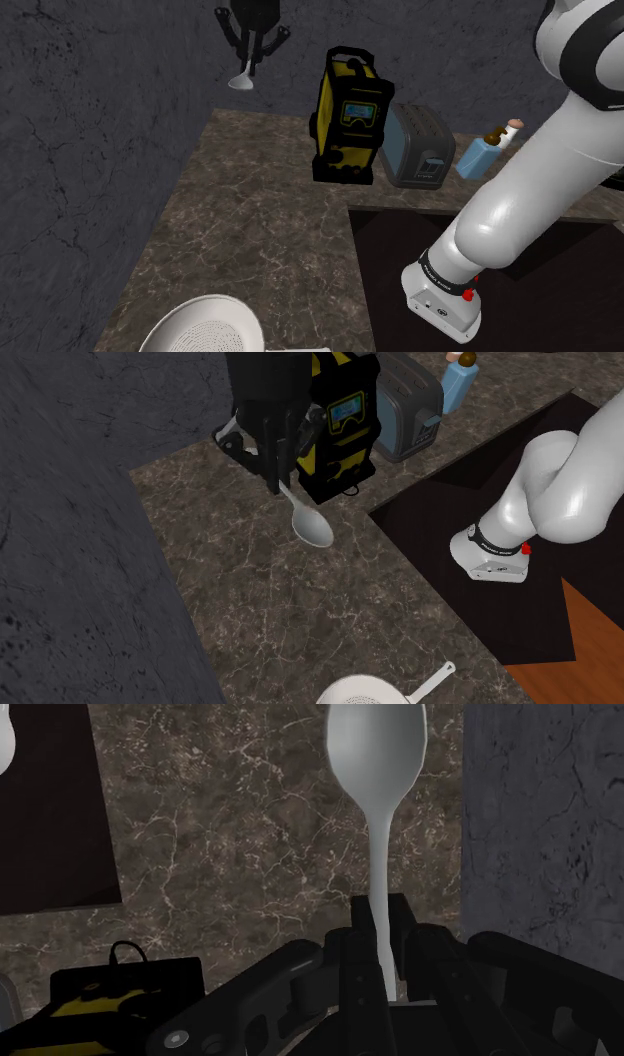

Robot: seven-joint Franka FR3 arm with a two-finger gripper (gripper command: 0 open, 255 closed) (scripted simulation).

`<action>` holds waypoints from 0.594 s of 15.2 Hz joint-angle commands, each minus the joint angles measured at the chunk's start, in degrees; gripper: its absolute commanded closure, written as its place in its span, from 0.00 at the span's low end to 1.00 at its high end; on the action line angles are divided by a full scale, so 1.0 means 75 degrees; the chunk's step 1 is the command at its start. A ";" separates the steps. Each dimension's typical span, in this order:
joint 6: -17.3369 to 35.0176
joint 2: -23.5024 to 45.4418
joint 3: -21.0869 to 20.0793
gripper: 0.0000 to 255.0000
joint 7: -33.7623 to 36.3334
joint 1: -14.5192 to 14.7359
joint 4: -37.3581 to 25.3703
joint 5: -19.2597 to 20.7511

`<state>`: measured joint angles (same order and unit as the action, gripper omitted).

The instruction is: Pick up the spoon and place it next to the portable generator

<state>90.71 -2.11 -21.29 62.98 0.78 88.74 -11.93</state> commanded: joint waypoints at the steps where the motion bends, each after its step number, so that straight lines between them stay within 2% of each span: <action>1: -0.0028 -0.0508 0.0216 1.00 -0.0415 -0.0186 0.0526 -0.0197; 9: -0.0352 -0.2265 0.1199 1.00 -0.1878 -0.0643 0.2253 -0.0525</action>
<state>88.64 -17.58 -13.31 50.32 -3.65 104.36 -15.78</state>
